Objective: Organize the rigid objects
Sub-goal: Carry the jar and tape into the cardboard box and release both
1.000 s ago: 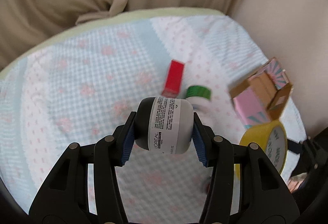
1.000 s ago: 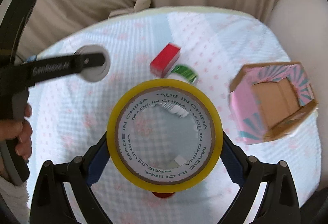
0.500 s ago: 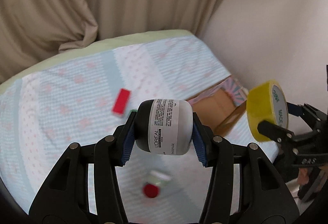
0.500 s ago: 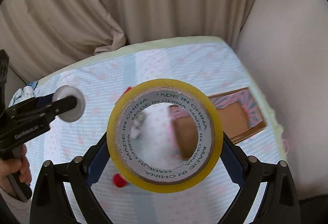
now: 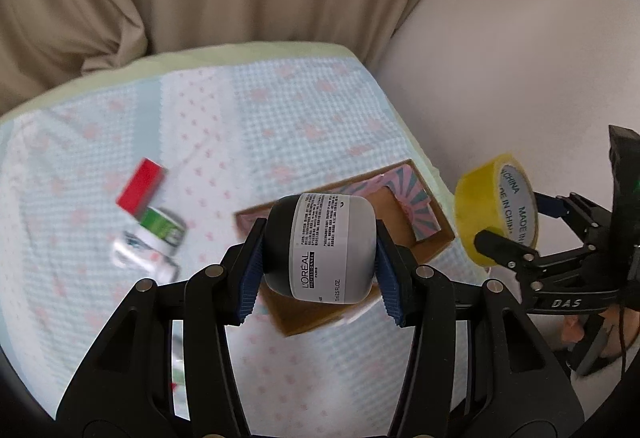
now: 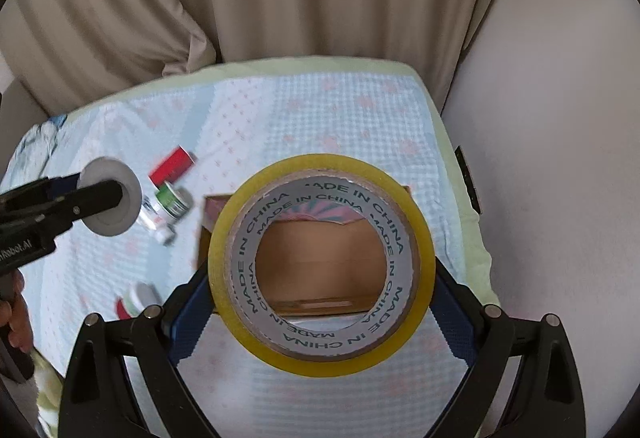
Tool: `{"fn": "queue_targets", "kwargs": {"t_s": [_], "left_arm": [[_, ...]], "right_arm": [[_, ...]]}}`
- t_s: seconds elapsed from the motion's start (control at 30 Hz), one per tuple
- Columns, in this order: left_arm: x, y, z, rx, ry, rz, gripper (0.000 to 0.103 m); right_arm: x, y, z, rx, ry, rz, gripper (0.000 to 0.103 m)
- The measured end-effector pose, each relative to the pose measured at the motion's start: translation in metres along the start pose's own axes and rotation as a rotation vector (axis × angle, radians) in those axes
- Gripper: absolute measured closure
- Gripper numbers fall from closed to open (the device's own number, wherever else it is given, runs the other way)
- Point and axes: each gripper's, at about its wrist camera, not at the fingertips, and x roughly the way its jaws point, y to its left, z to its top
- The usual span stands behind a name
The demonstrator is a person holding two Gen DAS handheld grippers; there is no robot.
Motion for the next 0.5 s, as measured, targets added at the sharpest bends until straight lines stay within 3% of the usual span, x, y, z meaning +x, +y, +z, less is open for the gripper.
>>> {"fn": "queue_targets", "kwargs": {"t_s": [0.2, 0.5], "left_arm": [[0.065, -0.022, -0.005, -0.018, 0.058, 0.033, 0.057], [0.16, -0.027, -0.008, -0.021, 0.164, 0.086, 0.057]], "right_arm": [[0.062, -0.036, -0.005, -0.097, 0.067, 0.029, 0.008], [0.144, -0.048, -0.011, -0.25, 0.137, 0.091, 0.008]]}}
